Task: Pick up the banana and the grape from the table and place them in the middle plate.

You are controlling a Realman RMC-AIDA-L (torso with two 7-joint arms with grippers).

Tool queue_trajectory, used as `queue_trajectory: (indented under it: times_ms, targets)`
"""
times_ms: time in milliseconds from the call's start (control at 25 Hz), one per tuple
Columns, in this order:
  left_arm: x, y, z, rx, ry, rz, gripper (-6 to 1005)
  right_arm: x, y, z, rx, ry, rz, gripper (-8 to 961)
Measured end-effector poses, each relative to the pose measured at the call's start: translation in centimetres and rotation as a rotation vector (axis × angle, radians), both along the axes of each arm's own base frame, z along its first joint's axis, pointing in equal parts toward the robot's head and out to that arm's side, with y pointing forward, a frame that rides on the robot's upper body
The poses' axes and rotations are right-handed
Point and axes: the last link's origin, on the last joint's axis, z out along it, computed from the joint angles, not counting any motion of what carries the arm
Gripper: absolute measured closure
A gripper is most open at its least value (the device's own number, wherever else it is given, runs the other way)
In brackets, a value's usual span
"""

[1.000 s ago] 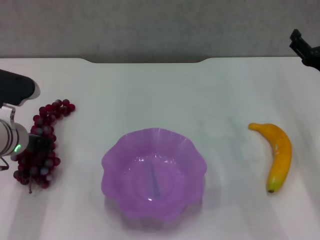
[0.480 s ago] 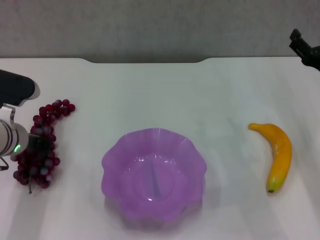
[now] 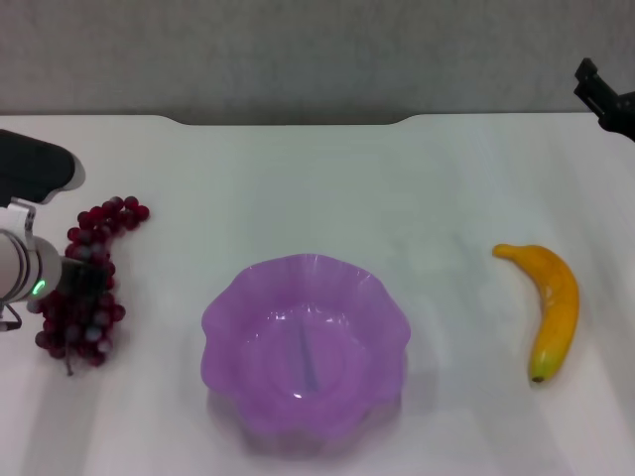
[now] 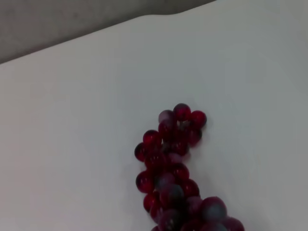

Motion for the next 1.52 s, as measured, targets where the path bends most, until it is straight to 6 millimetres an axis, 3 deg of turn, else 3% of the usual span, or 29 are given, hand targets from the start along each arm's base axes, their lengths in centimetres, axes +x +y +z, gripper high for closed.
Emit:
queue_trajectory:
  times_ms: [680, 1120, 1520]
  targets:
    - [2.9, -0.5, 1.9, 0.038, 0.007, -0.089, 773, 0.2, -0.1, 0.1, 0.004, 0.001, -0.006, 65]
    - [6.6, -1.7, 4.0, 0.084, -0.002, -0.190, 777, 0.5, -0.3, 0.3, 0.011, 0.004, -0.014, 65]
    - [8.9, -2.4, 5.6, 0.121, -0.009, -0.257, 779, 0.5, -0.3, 0.2, 0.009, 0.004, -0.015, 64]
